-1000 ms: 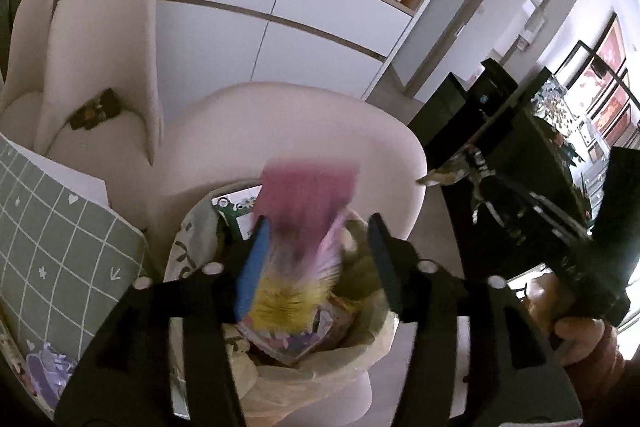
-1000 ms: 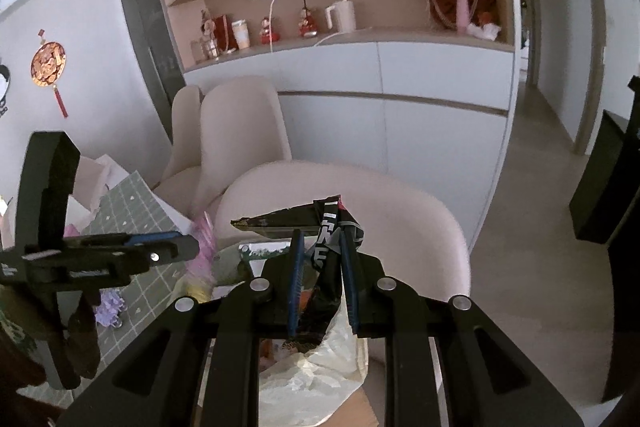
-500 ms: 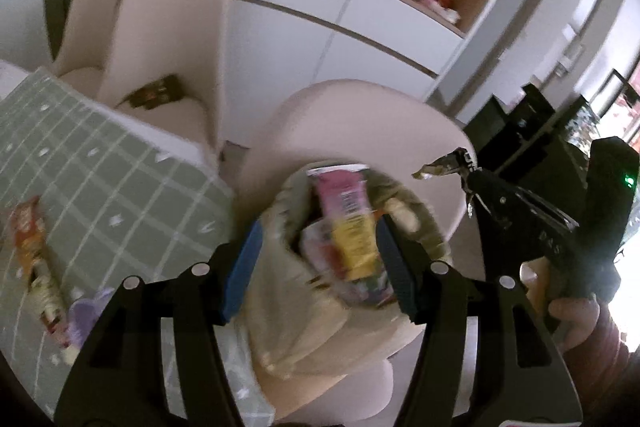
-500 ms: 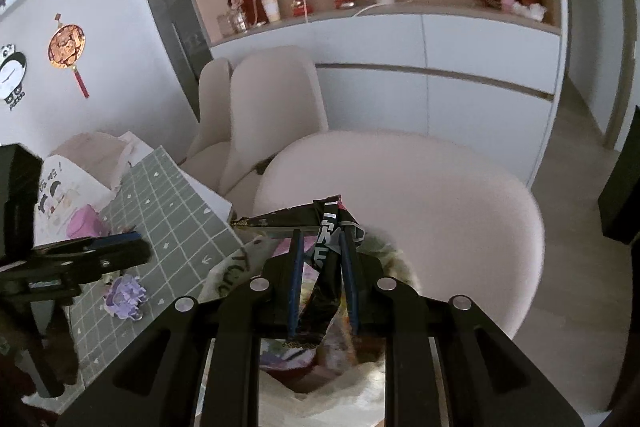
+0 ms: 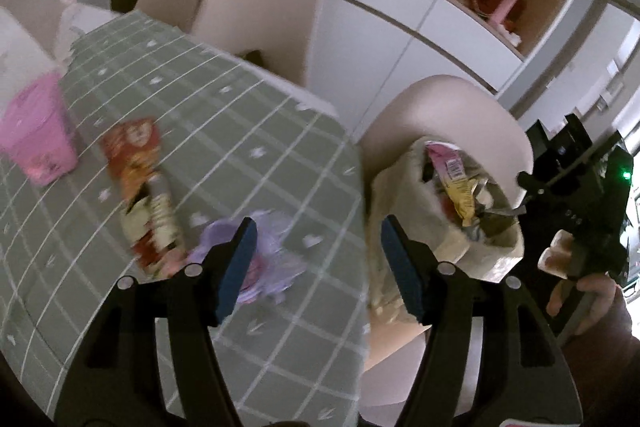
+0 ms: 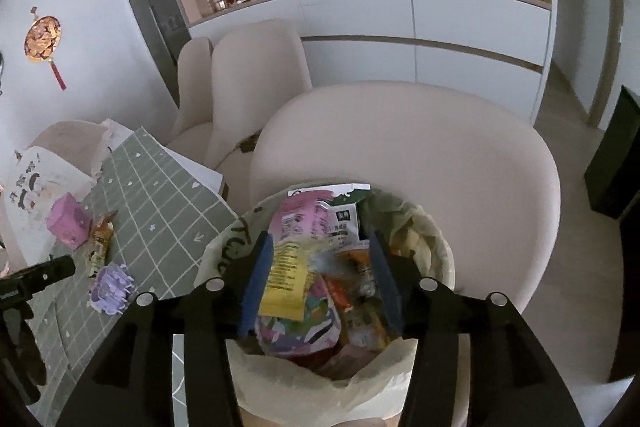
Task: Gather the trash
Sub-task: 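Move both tools back over the table toward the snack wrappers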
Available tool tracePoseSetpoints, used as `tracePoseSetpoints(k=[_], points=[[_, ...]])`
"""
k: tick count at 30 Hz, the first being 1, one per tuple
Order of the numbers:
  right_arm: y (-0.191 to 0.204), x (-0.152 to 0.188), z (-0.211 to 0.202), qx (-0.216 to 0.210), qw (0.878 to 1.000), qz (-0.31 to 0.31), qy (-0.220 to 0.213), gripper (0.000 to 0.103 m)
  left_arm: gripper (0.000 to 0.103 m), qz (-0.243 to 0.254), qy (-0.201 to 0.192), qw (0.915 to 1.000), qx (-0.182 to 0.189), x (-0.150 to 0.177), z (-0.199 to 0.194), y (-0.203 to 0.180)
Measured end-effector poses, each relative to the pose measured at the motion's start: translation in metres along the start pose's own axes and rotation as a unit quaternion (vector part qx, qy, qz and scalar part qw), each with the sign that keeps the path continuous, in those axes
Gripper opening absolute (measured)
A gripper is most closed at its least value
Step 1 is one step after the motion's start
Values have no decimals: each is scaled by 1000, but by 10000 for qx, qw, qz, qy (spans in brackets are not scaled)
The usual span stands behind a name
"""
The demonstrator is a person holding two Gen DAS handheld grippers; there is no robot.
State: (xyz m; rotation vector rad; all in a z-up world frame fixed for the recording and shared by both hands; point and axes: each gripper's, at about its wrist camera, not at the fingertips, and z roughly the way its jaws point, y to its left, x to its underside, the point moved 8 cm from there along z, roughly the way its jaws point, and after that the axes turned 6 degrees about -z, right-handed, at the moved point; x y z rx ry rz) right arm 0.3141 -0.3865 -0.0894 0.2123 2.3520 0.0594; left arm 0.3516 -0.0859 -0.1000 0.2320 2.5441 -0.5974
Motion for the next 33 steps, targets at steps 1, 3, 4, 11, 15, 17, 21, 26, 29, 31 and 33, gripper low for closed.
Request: tracePoseSetpoints(k=[1, 3, 4, 11, 15, 17, 21, 26, 29, 31, 33], points=[[2, 2, -2, 51, 10000, 16, 4, 48, 61, -35, -1, 10000, -12, 2, -2, 8], [8, 5, -5, 148, 9999, 45, -4, 48, 61, -102, -16, 9999, -45, 7, -7, 25], [10, 7, -7, 145, 9999, 48, -4, 48, 61, -150, -31, 9999, -74, 9, -10, 37], [53, 21, -24, 283, 9993, -147, -214, 56, 61, -302, -119, 9992, -228, 13, -22, 102], [83, 34, -30, 231, 9992, -271, -181, 56, 61, -526, -47, 9983, -235, 2, -12, 130], [97, 43, -29, 263, 9992, -297, -87, 56, 61, -625, -14, 9977, -250, -4, -4, 139], [107, 57, -28, 295, 9996, -23, 15, 56, 61, -705, 48, 9971, -291, -14, 17, 143], [125, 71, -20, 299, 9992, 142, 223, 56, 51, -548, 148, 9972, -489, -12, 42, 134], [136, 70, -20, 366, 9989, 158, 230, 56, 37, -386, 144, 9979, -500, -8, 45, 131], [142, 66, -20, 384, 9988, 223, 189, 56, 30, -336, 229, 9986, -341, -6, 37, 130], [150, 60, -17, 372, 9987, 306, 165, 56, 29, -393, 284, 9987, -163, -4, 25, 132]])
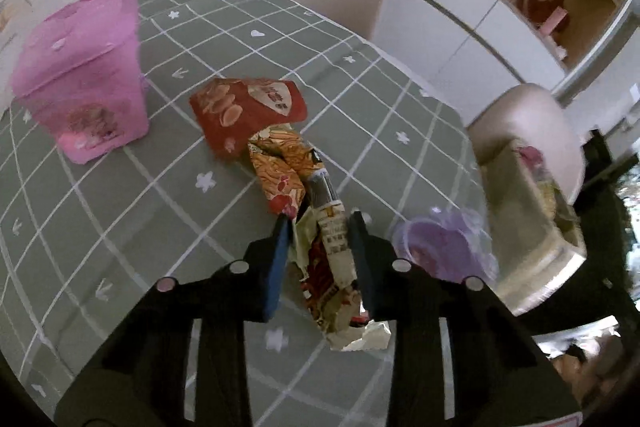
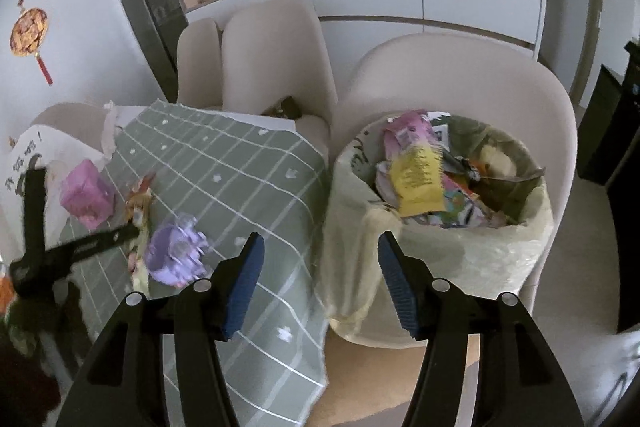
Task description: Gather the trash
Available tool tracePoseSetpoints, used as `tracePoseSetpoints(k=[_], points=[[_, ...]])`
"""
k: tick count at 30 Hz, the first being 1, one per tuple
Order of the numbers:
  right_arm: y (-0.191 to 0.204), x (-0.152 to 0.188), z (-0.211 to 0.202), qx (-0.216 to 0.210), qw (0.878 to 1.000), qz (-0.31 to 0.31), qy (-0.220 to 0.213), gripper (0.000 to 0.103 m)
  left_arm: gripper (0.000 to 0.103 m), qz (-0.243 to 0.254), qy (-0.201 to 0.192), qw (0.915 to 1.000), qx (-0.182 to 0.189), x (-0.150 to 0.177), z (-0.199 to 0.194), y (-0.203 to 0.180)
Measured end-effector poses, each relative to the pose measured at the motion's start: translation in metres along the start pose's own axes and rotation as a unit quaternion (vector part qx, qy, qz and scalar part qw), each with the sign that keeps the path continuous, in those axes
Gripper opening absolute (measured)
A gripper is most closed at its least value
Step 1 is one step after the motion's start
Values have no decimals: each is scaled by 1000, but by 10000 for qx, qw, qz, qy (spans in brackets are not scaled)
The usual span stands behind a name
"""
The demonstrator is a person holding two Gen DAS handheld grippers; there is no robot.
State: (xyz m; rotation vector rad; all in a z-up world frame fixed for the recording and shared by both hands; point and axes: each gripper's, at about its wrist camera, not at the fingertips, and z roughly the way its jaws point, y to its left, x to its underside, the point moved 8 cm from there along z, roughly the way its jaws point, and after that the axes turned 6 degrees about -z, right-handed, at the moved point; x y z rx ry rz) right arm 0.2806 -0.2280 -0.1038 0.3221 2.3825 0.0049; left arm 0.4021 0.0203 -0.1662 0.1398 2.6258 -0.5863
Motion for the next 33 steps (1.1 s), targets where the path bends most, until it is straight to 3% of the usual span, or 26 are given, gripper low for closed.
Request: tracePoseSetpoints(k=[4, 14, 17, 21, 28, 33], points=[[38, -14, 12, -201, 9998, 5, -28, 56, 29, 84, 71, 9998, 163, 6, -35, 16], [164, -31, 60, -888, 9954, -214, 271, 56, 29, 69, -187, 9997, -172, 3, -81, 92], [198, -32, 77, -943, 9933, -557, 358, 56, 30, 87, -231, 9991, -335, -1, -87, 113], [231, -32, 101, -984, 9912, -720, 509, 56, 30, 69, -168, 9995, -274, -3, -85, 132], [285, -33, 154, -1096, 9883, -782, 711, 56, 30, 69, -41, 9999, 89, 1, -81, 136], [295, -30, 190, -803, 9893, -824, 895, 56, 30, 56, 27, 9997, 223, 5, -77, 139]])
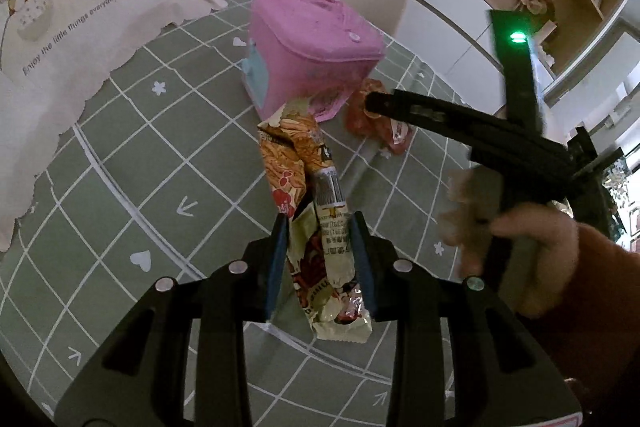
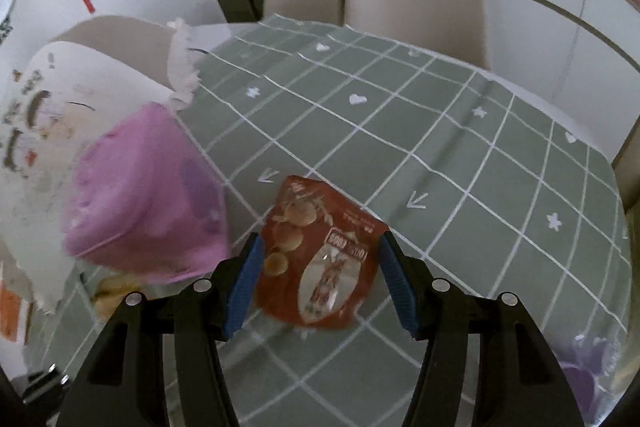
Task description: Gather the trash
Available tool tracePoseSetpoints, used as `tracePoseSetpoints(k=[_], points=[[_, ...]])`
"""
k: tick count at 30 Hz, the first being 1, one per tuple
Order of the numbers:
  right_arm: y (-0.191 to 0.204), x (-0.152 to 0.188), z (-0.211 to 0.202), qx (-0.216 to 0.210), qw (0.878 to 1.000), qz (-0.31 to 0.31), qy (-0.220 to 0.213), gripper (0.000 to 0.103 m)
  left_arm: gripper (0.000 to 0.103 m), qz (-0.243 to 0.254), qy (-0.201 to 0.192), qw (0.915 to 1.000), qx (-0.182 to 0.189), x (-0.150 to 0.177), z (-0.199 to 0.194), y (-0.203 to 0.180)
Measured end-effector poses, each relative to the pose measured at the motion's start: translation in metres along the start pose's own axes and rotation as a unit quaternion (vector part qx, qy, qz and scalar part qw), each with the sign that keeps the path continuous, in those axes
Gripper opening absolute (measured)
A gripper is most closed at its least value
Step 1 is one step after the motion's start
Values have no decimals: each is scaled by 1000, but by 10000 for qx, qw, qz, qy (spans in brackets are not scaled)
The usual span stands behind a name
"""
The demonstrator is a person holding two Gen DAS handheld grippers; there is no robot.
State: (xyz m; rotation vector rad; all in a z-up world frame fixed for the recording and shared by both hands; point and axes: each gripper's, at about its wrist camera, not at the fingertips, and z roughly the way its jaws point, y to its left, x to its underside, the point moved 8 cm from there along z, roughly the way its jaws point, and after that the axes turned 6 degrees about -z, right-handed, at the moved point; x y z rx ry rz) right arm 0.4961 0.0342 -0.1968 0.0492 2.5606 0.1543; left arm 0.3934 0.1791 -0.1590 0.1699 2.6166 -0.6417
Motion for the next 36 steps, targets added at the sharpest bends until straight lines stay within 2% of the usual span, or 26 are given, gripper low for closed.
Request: tracePoseSetpoints(k=[3, 7, 9, 10, 11, 14, 21, 25, 28, 30, 34, 36], points=[[-3, -1, 6, 171, 9998, -77, -92, 56, 30, -38, 2, 10000, 52, 1, -1, 1], [3, 0, 11, 421, 9975, -555, -106, 56, 30, -116, 17, 9999, 65, 0, 2, 3], [2, 1, 10, 487, 9960, -736, -107, 46, 30, -137, 23, 9999, 43, 0, 3, 4], [1, 1, 8, 471, 9957, -792, -121, 36, 30, -139, 25, 9999, 36, -1, 3, 4], [0, 1, 5, 477, 9954, -824, -102, 11, 30, -137, 25, 9999, 22, -1, 3, 4], [-5, 5, -6, 350, 9958, -849, -27, 4, 30, -131, 29, 9999, -11, -3, 3, 0], [-19, 6, -63, 163, 9950, -906, -374, 3, 30, 67, -47, 10000, 32, -8, -5, -31], [-43, 2, -101, 161, 9954, -670, -662, 3, 30, 377, -135, 9992, 87, -13, -12, -62], [-60, 3, -122, 89, 9957, -464, -797, 3, 30, 393, -192, 9989, 147, -15, -15, -76], [-63, 5, -128, 5, 9957, -423, -825, 3, 30, 370, -225, 9990, 129, -14, -17, -79], [-63, 11, -117, -504, 9967, -24, -643, 4, 30, 291, -238, 9993, -6, -11, -18, -70], [-56, 15, -104, -522, 9976, -20, -458, 13, 30, 237, -282, 9993, -96, -12, -21, -60]])
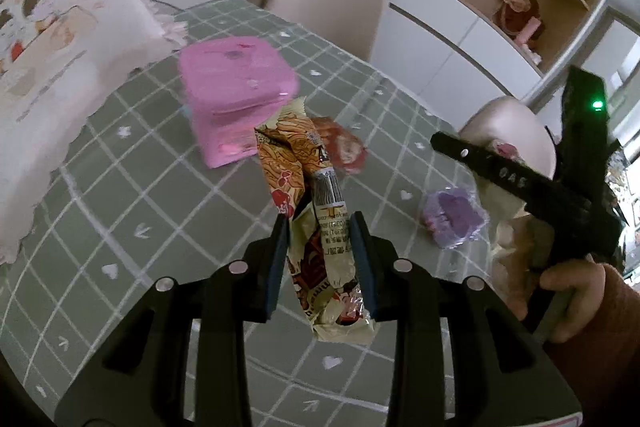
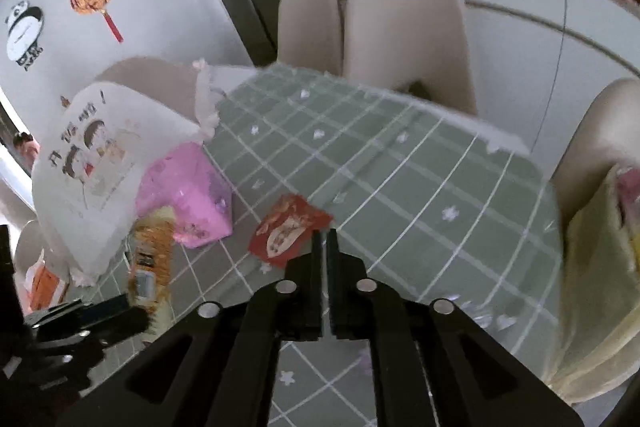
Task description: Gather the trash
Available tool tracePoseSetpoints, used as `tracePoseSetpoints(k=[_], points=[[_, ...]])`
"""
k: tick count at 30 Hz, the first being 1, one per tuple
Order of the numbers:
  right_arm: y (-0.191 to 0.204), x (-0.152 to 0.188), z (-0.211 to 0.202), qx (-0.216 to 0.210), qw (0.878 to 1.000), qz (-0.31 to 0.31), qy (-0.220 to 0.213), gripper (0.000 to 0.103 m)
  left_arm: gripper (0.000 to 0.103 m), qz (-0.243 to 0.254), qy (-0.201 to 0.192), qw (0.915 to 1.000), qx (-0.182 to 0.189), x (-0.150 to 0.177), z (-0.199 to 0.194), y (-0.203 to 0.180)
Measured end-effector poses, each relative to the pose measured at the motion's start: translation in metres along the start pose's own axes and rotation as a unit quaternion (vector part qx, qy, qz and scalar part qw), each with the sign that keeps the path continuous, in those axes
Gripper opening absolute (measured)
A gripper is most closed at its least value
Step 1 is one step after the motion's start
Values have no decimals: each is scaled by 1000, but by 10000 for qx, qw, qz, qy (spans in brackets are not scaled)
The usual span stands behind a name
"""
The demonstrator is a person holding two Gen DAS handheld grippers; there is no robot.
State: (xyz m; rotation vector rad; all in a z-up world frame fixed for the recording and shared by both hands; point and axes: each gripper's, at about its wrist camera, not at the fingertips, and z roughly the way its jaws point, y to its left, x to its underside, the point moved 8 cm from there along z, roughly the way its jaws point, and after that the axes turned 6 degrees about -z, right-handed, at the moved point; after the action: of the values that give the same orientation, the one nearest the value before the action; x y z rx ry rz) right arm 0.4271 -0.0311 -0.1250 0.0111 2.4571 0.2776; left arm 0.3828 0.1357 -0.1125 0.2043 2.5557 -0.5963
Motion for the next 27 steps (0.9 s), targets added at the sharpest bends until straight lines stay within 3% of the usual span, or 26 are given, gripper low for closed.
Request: tracePoseSetpoints(k=[2, 3, 9, 16, 21, 22, 26, 27], points=[[15, 7, 19, -75, 9996, -164, 198, 51, 30, -87, -50, 9999, -78, -1, -4, 14], [22, 8, 25, -144, 9996, -179, 183, 53, 30, -125, -68, 9998, -103, -1, -6, 21], [38, 3, 71, 145, 9997, 54, 199, 53, 30, -365, -107, 9991, -211, -2, -7, 64], [52, -6, 119, 708, 9946, -611, 453, 54, 30, -594, -97, 9981, -100, 0, 2, 89], [55, -4, 122, 923, 9913, -911, 210, 55, 30, -741, -140, 9971, -20, 0, 1, 97], [56, -3, 122, 911, 9906, -1005, 193, 54, 30, -769, -143, 9969, -15, 1, 1, 97], [74, -2, 119, 849, 9809, -1722, 303, 5, 30, -821, -135, 9965, -16, 3, 1, 97], [81, 2, 118, 746, 9790, -1860, 379, 3, 30, -833, -126, 9964, -8, 3, 1, 96]])
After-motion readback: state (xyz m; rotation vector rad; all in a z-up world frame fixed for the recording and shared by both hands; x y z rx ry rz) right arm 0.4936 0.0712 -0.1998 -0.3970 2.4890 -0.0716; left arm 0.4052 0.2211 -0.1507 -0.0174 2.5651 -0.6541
